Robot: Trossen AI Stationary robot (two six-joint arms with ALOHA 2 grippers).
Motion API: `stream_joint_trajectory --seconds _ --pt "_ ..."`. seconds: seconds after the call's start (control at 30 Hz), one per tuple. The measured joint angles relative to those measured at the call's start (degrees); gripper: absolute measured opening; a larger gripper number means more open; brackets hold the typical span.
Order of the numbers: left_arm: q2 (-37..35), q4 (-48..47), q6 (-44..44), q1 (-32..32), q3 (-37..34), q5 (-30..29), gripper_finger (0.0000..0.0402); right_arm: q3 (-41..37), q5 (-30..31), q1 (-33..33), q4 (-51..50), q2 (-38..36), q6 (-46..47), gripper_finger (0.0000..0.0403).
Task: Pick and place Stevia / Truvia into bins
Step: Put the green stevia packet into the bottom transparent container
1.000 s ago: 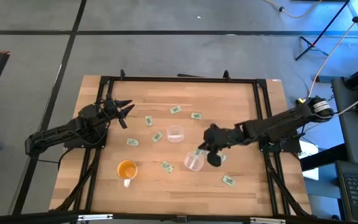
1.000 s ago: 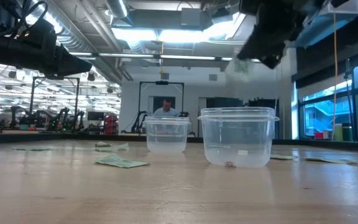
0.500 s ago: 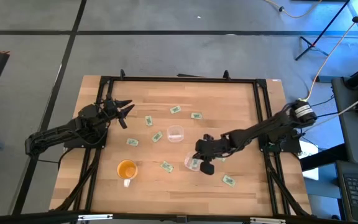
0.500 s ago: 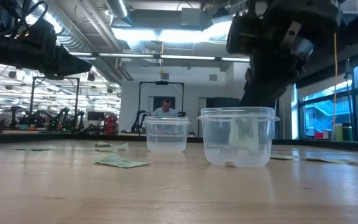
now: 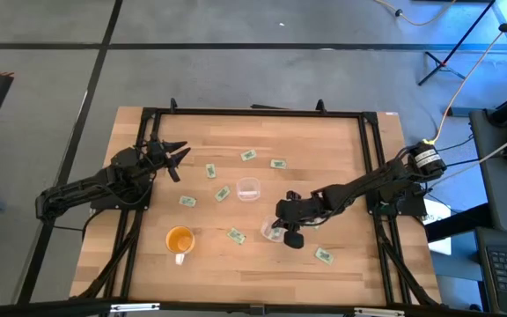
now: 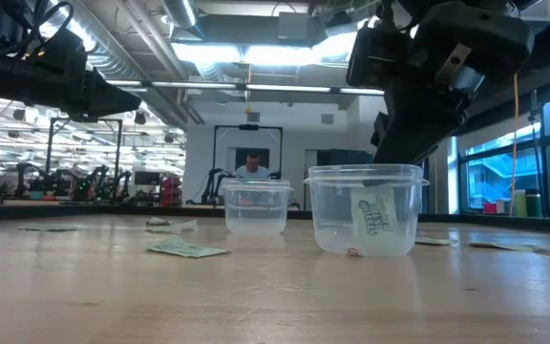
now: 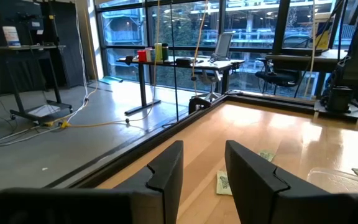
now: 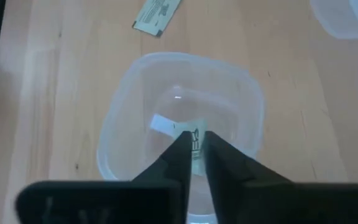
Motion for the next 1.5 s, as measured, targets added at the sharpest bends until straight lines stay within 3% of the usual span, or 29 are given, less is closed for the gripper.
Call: stream_joint_trajectory --seconds 0.27,0.4,0.57,0.83,1.13,1.5 --pt "0.0 0.0 0.0 0.0 0.0 0.0 0.0114 0.0 0.1 -0.5 -2.5 -5.4 1.6 0.0125" --pt "0.0 0.0 0.0 0.0 0.0 0.0 0.0114 0.2 0.2 -0.6 -6.5 -12.6 1.2 0.013" --pt "0.0 0.0 0.0 0.0 0.0 0.0 0.0114 0.2 2.4 0.0 -19.9 -18.8 2.3 0.0131" --pt "0.0 0.0 0.0 0.0 0.0 0.0 0.0114 0.1 4.7 0.2 -34.5 -16.0 11.0 0.0131" --pt "0.0 0.0 0.0 0.0 0.0 0.0 0.0114 -0.2 2.6 -0.1 -34.3 -10.0 10.5 0.0131" --pt "0.0 0.0 0.0 0.0 0.0 0.0 0.0114 -6.7 1.0 -3.8 -24.5 -9.4 10.4 0.0131"
